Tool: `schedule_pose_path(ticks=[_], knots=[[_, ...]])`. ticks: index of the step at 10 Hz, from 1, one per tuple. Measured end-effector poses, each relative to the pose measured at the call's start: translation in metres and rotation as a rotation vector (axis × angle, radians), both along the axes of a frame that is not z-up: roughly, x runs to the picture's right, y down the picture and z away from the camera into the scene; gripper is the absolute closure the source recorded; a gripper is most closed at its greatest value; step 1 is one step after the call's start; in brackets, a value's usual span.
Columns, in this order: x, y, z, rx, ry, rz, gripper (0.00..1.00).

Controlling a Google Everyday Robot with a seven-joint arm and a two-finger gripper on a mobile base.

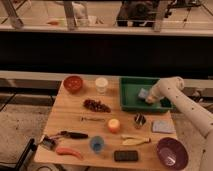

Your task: Wipe tray with sponge

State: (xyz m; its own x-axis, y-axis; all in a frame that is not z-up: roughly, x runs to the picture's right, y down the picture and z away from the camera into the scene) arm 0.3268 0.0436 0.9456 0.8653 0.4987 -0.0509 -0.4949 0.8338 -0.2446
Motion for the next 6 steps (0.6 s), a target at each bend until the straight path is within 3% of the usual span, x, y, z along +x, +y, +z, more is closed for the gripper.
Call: schedule_pose_path(ticks=[2,6], knots=[[0.024,0.001,0.001,0.0,0.048,0.026,0.85],[0.04,-0.001,0.004,-0.001,0.095,0.044,0.85]])
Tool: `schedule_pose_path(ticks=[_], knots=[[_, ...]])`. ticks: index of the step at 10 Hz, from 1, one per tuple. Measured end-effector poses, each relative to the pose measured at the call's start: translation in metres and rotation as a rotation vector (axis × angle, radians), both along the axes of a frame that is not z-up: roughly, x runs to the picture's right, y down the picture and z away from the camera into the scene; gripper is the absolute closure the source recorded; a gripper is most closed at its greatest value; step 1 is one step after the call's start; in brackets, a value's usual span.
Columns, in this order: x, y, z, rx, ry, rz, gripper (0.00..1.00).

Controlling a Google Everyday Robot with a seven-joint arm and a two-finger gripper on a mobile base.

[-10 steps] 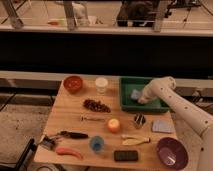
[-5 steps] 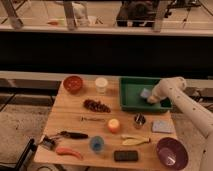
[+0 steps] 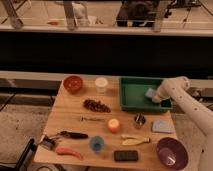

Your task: Wipe tray with sponge

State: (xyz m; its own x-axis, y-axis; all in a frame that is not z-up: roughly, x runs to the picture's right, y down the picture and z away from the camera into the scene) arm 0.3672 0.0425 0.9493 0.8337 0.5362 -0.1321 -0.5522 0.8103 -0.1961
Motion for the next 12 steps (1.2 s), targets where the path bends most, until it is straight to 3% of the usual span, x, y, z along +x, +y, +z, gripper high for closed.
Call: schedule_pose_path(ticks=[2,7,9,12], knots=[[-0.004,-0.009,0.009,0.002,0.005,-0.005,0.85],[-0.016,-0.062,0.053,0.011,0.018,-0.021,0.85],[-0.021,-0.061,0.056,0.008,0.013,-0.03,0.85],[-0.068,-0.049,0.056,-0.002,-0.033,-0.07,0.85]])
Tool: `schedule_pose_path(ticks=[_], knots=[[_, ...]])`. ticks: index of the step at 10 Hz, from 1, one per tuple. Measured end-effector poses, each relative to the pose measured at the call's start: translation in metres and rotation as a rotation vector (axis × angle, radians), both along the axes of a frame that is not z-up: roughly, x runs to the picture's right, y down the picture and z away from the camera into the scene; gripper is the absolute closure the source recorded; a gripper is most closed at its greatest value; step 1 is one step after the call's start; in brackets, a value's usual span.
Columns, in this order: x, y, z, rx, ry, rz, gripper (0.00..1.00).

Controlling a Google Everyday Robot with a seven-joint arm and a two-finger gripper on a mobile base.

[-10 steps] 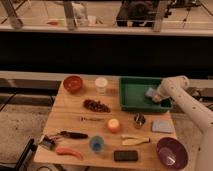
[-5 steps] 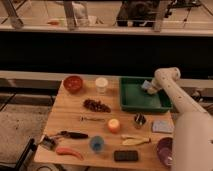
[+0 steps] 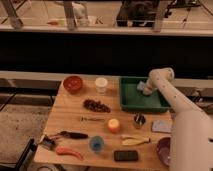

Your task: Wipe tray with sponge

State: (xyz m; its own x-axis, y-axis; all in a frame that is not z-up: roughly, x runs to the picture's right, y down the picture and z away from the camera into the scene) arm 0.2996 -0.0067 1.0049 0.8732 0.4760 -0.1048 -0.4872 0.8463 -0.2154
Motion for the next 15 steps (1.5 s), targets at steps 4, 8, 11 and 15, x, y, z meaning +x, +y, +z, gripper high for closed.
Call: schedule_pose_path(ticks=[4,8,11,15], knots=[[-0.072,0.004,0.001,-0.007,-0.081,-0.066,0.85],[-0.088,0.009,-0.003,-0.007,-0.119,-0.093,0.85],[-0.055,0.03,-0.024,-0.013,-0.111,-0.084,0.85],[-0.053,0.059,-0.046,-0.035,-0.14,-0.066,0.85]])
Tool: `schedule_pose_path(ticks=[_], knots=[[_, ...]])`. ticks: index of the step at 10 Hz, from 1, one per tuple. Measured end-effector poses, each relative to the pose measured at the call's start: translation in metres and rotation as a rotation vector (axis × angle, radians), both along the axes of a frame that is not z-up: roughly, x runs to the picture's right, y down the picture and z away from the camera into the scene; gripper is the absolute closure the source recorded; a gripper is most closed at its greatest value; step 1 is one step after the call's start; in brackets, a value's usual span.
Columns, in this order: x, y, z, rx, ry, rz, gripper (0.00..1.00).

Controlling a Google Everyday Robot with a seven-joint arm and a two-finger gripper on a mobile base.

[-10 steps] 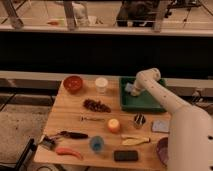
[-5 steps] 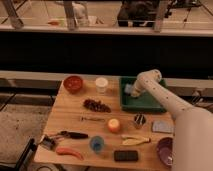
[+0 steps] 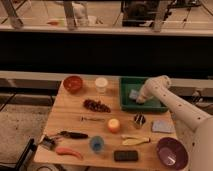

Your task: Wipe tray with sponge

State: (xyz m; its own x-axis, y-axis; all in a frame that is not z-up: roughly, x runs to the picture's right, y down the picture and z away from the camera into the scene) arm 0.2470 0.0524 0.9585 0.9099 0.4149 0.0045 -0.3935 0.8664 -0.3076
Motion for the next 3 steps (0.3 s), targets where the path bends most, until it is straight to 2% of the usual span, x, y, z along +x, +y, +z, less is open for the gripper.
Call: schedule_pose_path(ticks=[3], knots=[[-0.0095,0.0026,-0.0044,0.0,-0.013,-0.002,0.85]])
